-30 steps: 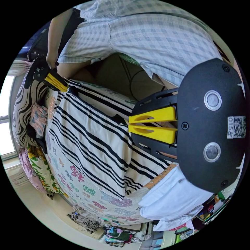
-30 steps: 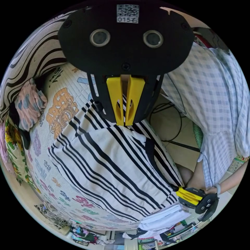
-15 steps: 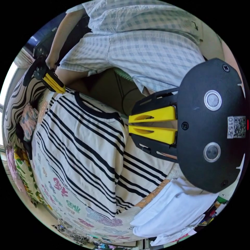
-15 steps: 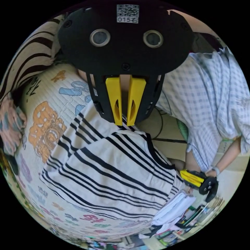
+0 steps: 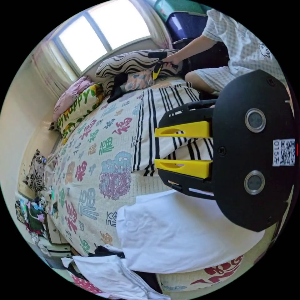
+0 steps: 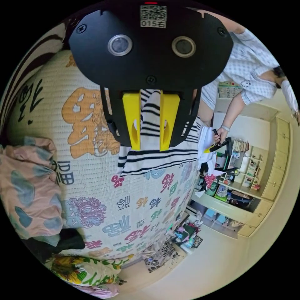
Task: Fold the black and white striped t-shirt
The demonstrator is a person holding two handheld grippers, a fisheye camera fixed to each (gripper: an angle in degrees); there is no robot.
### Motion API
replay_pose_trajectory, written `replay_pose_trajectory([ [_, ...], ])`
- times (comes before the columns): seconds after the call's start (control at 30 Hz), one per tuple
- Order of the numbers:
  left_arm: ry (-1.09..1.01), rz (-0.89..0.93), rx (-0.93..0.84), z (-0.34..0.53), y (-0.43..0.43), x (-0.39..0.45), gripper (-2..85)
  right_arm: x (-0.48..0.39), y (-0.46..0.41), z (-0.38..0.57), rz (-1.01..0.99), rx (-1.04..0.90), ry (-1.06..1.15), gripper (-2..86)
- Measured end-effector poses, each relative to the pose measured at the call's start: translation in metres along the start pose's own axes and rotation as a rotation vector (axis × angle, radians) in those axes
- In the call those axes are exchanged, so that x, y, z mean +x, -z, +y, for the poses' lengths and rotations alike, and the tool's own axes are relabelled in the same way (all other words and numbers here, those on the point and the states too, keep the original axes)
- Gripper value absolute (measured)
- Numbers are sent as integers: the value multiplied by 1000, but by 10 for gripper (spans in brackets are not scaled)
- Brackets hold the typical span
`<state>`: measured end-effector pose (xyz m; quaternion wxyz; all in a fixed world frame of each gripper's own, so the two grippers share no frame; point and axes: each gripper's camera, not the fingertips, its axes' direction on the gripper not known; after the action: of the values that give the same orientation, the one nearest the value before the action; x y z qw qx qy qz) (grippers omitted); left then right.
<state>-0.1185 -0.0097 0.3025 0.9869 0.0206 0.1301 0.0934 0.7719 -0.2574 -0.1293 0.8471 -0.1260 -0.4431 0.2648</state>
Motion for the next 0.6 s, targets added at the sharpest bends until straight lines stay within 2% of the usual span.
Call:
replay_pose_trajectory([
  [0.23,241,16,-64,-51,-24,-60,101,45,-23,-78,1,-72,-122,109],
  [0.37,247,87,-107,-64,-31,-74,68,61,-44,-111,58,-204,-141,82],
  [0.43,222,111,-127,-71,-30,-78,20,66,-46,-120,11,-196,-134,48],
  [0.6,208,62,-102,-76,-14,-88,-2,81,-40,-135,18,-189,-153,3],
])
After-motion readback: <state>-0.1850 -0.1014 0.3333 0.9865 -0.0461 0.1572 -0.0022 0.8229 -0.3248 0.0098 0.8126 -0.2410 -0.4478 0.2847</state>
